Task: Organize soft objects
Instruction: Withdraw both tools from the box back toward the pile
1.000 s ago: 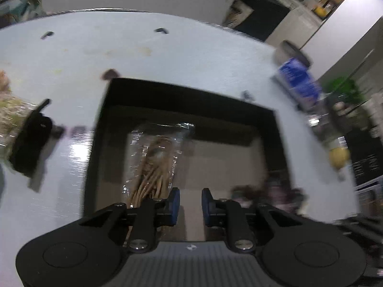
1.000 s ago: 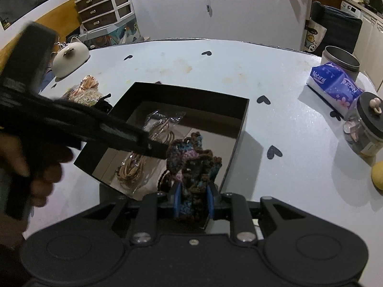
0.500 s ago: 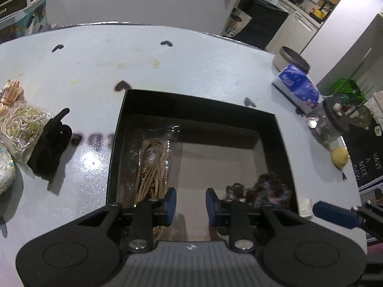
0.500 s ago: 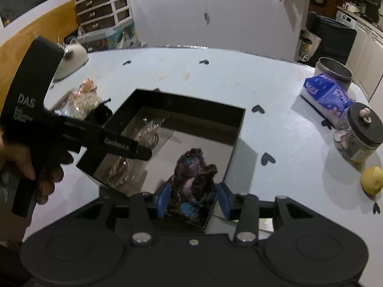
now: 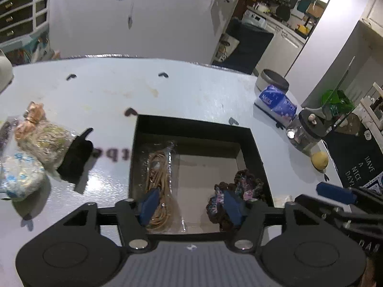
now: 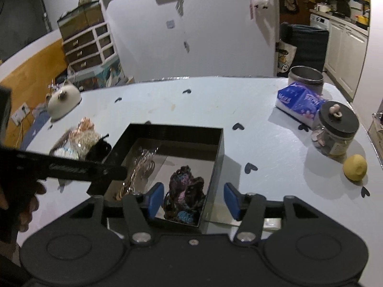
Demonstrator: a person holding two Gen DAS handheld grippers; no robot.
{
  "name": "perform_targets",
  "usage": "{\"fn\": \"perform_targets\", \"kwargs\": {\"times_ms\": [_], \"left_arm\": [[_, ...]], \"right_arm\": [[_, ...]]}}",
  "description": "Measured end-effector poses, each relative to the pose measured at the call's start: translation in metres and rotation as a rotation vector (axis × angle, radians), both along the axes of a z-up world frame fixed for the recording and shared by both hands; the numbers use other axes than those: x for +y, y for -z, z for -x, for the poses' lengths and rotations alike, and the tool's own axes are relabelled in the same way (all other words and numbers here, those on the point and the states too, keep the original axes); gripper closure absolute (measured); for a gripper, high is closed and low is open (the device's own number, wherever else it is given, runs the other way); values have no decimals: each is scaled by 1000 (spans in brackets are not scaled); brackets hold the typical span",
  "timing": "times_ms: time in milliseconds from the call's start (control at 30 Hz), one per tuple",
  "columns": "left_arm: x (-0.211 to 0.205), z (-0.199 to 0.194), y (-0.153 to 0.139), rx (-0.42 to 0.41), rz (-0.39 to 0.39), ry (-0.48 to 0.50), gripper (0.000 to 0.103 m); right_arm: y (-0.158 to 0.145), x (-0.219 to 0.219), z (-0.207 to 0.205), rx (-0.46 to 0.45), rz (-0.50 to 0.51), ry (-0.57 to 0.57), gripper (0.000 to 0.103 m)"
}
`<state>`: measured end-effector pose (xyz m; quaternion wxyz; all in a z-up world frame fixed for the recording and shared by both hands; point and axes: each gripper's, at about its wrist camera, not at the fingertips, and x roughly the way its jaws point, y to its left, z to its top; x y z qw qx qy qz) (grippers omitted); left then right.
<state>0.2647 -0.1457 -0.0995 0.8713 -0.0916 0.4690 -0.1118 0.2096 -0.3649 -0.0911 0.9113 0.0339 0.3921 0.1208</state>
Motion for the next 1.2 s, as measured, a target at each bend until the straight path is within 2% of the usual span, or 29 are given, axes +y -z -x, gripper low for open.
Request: {"fn": "perform_targets", "kwargs": {"times_ms": [200, 400, 633, 1200], "left_arm": [[11, 23, -15, -82, -13, -26, 14], [25, 44, -27, -157, -25, -55, 0], [41, 62, -32, -212, -51, -64, 0], [94, 71, -40, -267, -71, -5, 0]], "right_arm": [[-8, -4, 13, -60, 1, 46, 22], [-14, -1, 26, -95, 15, 76, 12], [-19, 8, 35, -134, 24, 117, 0], [-29, 56, 54, -197, 37, 232, 0]]}}
